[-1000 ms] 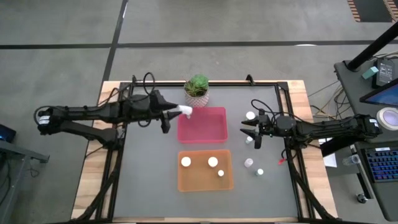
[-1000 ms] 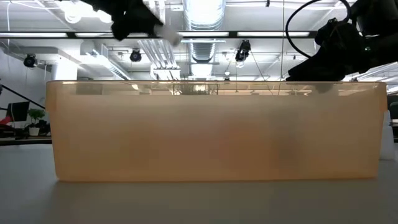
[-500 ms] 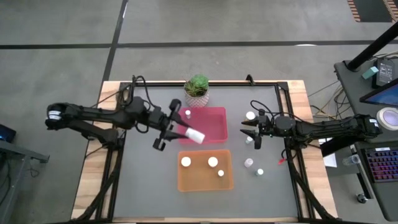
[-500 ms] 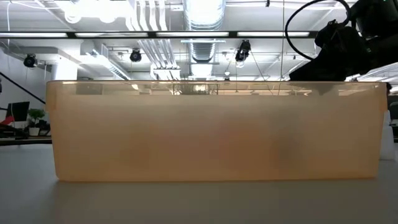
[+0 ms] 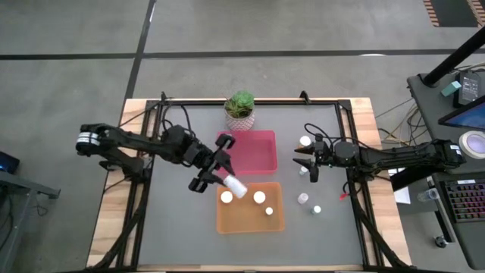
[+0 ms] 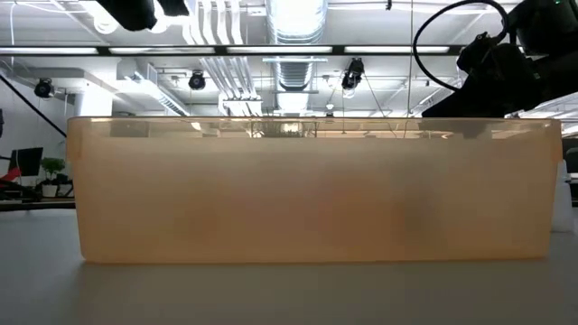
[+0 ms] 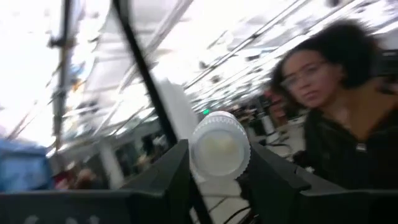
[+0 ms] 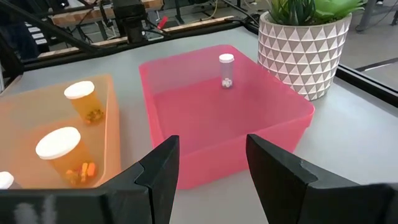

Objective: Pick and place medicine bottles into bin by pill shape (circle, oval)
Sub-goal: Put the white capsule bottle into the orange bin

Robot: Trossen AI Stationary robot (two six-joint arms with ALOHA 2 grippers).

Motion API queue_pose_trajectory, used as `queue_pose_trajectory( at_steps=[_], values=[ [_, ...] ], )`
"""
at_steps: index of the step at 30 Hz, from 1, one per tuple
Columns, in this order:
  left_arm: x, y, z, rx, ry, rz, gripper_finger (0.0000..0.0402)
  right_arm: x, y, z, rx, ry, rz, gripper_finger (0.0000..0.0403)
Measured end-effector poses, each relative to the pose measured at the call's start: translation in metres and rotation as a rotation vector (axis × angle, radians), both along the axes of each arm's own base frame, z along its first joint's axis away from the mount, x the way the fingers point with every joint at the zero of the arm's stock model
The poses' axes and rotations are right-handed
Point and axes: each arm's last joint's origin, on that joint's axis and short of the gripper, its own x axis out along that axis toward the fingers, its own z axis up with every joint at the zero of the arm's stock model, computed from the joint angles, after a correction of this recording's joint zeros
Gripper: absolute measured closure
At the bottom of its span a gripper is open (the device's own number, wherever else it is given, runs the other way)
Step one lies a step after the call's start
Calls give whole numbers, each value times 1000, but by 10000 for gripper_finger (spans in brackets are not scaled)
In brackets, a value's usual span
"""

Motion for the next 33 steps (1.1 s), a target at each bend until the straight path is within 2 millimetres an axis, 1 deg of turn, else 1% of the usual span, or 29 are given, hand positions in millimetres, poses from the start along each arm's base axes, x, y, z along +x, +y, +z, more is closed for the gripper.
queue_pose_trajectory(
  at_steps=[4, 13, 18, 27, 33],
  values=[
    [4, -2, -7, 40, -6, -84, 277, 0, 0, -1, 1, 10, 0, 225],
    [7, -2, -11, 37, 11, -84, 277, -1, 0, -4, 2, 30, 0, 225],
    [8, -2, -13, -2, 68, -93, 277, -1, 0, -4, 2, 30, 0, 225],
    [16, 0, -22, -62, 210, -16, 277, -1, 0, -4, 1, 31, 0, 225],
    [21, 3, -29, -151, 322, 66, 277, -1, 0, -4, -2, 32, 1, 225]
  ],
)
